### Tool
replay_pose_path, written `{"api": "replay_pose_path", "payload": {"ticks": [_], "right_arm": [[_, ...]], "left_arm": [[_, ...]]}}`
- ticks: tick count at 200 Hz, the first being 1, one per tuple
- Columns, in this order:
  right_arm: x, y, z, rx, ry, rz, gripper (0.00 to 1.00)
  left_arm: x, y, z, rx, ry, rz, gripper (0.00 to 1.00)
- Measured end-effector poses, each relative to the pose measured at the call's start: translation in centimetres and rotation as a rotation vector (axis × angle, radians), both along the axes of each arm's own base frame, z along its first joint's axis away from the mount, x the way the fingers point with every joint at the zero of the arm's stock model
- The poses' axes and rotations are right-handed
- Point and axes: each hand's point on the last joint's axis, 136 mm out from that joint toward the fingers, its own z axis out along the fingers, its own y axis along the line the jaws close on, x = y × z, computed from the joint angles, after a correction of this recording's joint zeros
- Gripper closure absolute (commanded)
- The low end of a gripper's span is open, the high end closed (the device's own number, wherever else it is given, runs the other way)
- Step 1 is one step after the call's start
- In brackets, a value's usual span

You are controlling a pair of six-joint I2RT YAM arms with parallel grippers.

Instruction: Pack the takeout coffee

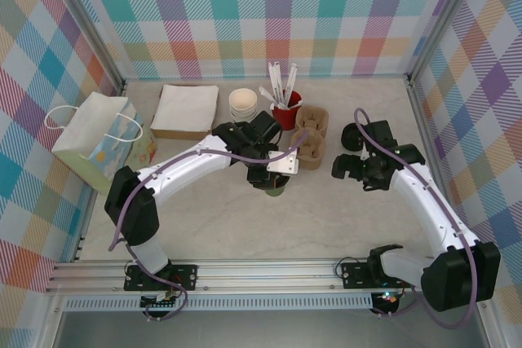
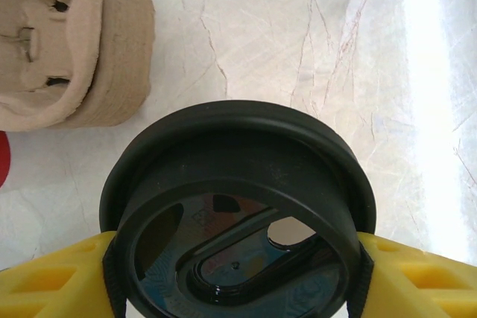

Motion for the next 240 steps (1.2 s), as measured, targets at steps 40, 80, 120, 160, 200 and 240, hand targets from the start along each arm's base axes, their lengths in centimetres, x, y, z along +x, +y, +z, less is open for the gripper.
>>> {"api": "replay_pose_path", "payload": {"ticks": [40, 80, 120, 160, 200, 240], "right_arm": [[0.1, -0.2, 0.0, -0.006, -0.011, -0.008, 0.00], [0.0, -0.3, -0.4, -0.006, -0.008, -0.008, 0.00], [0.0, -0.3, -0.5, -0.004, -0.013, -0.008, 0.00], [0.1, -0.2, -0.6, -0.001, -0.014, -0.006, 0.00], [0.0, -0.1, -0.6, 0.004, -0.013, -0.005, 0.00], [0.0, 0.0, -0.6, 0.016, -0.010, -0.004, 0.00]], "left_arm": [[0.1, 0.0, -0.4, 0.069, -0.002, -0.026, 0.33], [0.3, -0.1, -0.8, 0.098, -0.001, -0.034, 0.32], [0.7, -0.5, -0.9, 0.105, 0.000, -0.041, 0.30], [0.9, -0.8, -1.0, 0.106, 0.001, -0.045, 0.23], [0.8, -0.7, -1.5, 0.120, 0.018, -0.046, 0.14], [0.7, -0.9, -1.4, 0.110, 0.024, -0.047, 0.07]]}}
